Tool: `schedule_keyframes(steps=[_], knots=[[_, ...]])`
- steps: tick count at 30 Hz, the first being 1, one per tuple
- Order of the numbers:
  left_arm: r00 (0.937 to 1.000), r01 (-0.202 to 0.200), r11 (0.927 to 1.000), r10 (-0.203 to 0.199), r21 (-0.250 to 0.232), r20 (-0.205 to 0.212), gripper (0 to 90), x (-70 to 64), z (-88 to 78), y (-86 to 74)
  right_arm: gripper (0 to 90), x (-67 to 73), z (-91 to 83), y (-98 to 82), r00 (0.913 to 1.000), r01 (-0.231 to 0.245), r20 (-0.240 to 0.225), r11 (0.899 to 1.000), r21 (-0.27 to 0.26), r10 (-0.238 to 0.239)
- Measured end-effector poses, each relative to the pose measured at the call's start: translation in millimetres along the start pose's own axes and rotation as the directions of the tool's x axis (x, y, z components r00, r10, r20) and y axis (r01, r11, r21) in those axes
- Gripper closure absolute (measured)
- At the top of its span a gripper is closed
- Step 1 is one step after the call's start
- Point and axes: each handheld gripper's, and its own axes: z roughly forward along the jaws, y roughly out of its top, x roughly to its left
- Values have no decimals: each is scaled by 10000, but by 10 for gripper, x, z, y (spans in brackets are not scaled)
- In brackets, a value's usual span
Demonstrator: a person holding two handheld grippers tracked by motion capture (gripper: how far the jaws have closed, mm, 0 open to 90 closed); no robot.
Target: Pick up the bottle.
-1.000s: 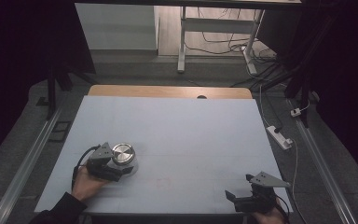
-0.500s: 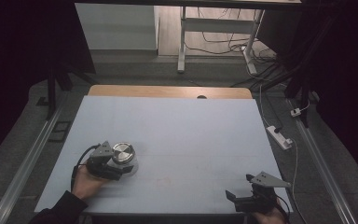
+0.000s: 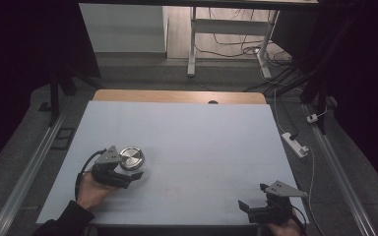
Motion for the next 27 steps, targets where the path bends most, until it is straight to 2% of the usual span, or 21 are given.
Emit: schedule_keyframes(steps=[12, 16, 27], knots=[[9994, -339, 9994, 339, -43, 22, 155, -60, -19, 275, 0, -5, -3, -1, 10000, -54, -16, 10000, -28, 54], [9987, -471, 9989, 471, -14, 197, 155, -102, 3, 405, 0, -5, -3, -1, 10000, -55, -15, 10000, -29, 55], [9946, -889, 9960, 882, 102, 547, 155, -210, 98, 632, 0, -7, -4, -2, 10000, -75, 18, 10000, -37, 75]])
